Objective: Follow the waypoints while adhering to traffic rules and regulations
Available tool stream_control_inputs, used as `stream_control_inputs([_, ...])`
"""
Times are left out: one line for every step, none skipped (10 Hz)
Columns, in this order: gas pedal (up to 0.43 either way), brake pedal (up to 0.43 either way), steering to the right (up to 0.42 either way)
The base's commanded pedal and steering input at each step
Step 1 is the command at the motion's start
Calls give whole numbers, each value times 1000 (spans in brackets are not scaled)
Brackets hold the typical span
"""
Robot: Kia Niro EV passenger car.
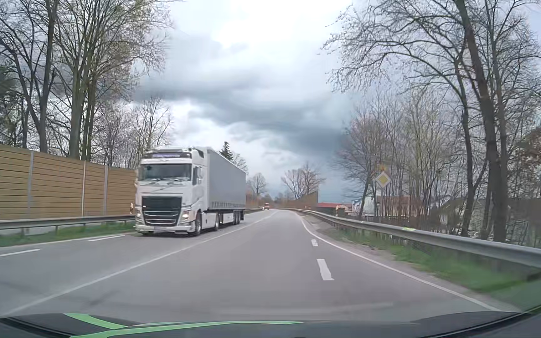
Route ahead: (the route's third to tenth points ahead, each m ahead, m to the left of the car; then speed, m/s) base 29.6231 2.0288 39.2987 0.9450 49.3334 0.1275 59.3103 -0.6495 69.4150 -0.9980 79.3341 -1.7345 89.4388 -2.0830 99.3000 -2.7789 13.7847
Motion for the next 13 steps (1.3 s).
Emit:
stream_control_inputs([339,0,10])
stream_control_inputs([339,0,10])
stream_control_inputs([339,0,10])
stream_control_inputs([339,0,10])
stream_control_inputs([339,0,11])
stream_control_inputs([339,0,13])
stream_control_inputs([339,0,14])
stream_control_inputs([339,0,14])
stream_control_inputs([339,0,14])
stream_control_inputs([339,0,14])
stream_control_inputs([339,0,14])
stream_control_inputs([339,0,14])
stream_control_inputs([339,0,14])
